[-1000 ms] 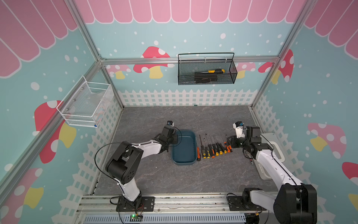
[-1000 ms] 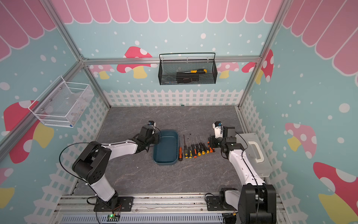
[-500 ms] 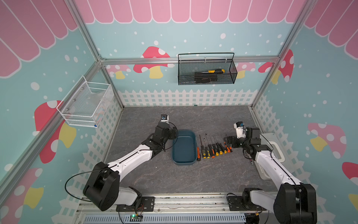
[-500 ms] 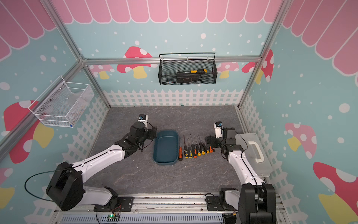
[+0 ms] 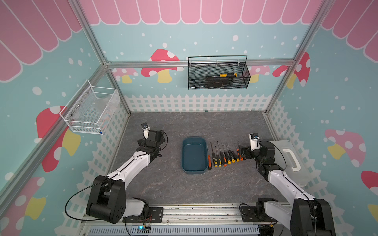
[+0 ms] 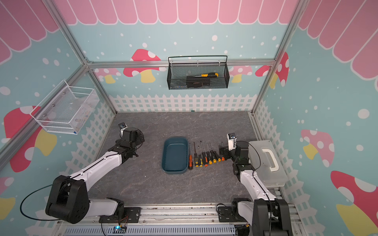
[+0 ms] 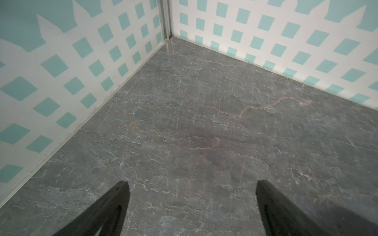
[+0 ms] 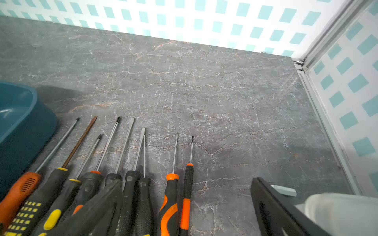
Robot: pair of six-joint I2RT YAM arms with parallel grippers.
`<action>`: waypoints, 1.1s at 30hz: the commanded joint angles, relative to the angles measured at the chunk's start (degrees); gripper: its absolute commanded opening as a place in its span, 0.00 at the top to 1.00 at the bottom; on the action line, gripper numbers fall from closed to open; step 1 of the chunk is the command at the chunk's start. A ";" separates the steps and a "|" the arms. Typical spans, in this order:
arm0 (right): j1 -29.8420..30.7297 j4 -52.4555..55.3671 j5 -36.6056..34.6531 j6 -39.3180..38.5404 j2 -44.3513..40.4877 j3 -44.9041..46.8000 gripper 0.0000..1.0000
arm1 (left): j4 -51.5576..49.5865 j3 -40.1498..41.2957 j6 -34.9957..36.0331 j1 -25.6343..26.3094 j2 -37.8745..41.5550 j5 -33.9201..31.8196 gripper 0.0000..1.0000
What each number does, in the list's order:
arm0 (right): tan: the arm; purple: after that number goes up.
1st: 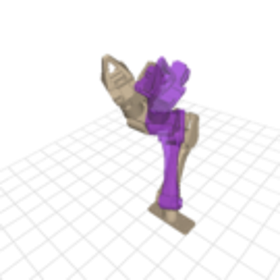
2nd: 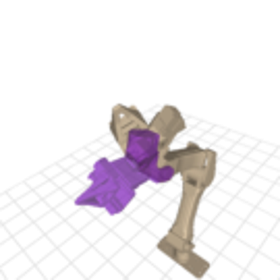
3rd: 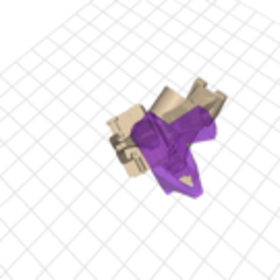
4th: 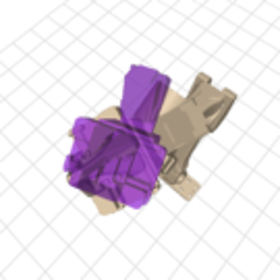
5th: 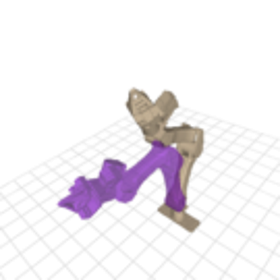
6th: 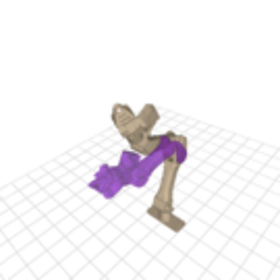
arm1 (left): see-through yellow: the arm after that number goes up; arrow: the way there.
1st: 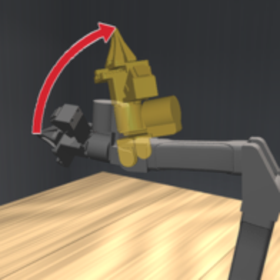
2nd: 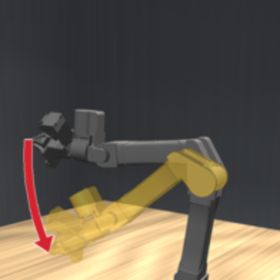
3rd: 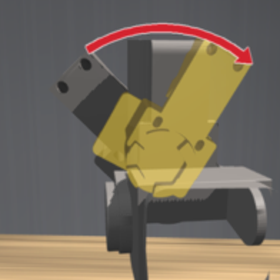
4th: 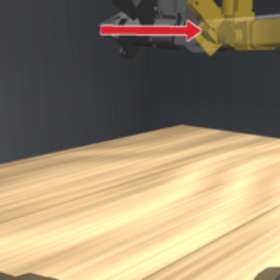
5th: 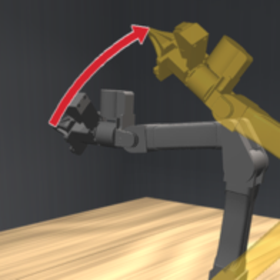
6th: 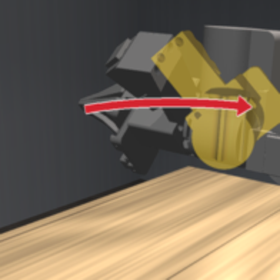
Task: Take out the screwdriver from the storage box
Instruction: Reset both arms
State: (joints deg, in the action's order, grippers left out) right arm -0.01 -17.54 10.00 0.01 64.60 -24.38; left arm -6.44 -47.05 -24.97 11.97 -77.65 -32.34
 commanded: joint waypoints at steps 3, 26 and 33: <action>-0.20 -23.71 3.21 -6.65 7.32 6.01 0.01 | 22.13 11.11 15.40 -2.78 2.72 8.97 0.01; -0.25 -32.86 -3.40 -4.05 22.63 2.68 0.01 | 56.31 25.16 20.04 -12.05 -9.54 25.16 0.01; -0.23 -32.01 -3.38 -4.19 22.29 2.54 0.01 | 56.57 24.87 20.49 -11.57 -9.72 23.88 0.01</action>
State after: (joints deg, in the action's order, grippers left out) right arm -0.38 -50.13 7.07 -4.64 87.13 -21.32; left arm 49.63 -21.04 -5.13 0.16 -87.74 -8.34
